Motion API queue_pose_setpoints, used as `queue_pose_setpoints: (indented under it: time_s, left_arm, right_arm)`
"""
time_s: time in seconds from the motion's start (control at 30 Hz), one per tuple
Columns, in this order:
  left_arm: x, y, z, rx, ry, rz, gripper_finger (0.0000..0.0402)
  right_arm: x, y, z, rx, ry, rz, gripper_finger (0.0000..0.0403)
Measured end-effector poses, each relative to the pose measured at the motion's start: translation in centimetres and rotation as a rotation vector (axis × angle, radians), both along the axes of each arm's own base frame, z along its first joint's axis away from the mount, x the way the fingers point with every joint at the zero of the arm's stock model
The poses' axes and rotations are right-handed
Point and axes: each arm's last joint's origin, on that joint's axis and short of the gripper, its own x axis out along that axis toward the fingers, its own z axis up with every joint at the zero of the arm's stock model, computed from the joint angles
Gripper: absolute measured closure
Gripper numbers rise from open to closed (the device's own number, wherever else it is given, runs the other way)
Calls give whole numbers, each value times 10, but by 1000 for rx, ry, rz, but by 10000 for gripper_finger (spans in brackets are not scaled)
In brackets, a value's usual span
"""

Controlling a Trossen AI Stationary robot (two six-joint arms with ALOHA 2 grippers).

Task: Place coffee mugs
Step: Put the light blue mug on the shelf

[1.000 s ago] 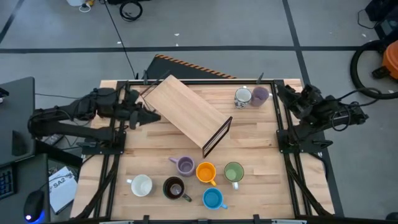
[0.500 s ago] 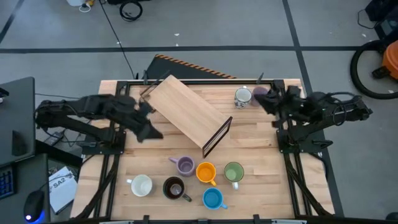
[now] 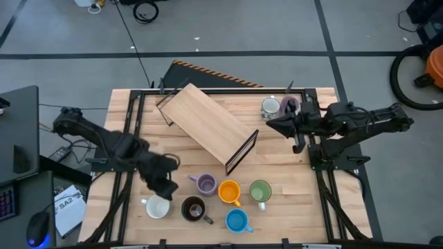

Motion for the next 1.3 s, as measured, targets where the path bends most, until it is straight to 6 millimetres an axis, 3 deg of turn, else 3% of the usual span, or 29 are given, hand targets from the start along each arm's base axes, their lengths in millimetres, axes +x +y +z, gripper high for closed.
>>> queue_pose_setpoints:
  time_s: [0.2,0.47,0.83,1.3]
  left_arm:
    - [-8,-37,-15,87,87,190,281]
    - [-14,-69,-41,141,242,310,276]
    - [-3,-82,-73,222,378,358,201]
    - [12,-92,-110,341,462,361,240]
  right_arm:
    - [7,1,-4,-8,27,-29,386]
    - [8,0,-5,-22,33,-36,386]
    - [9,-9,-6,-14,48,-86,386]
    - [9,-11,-7,11,56,-90,386]
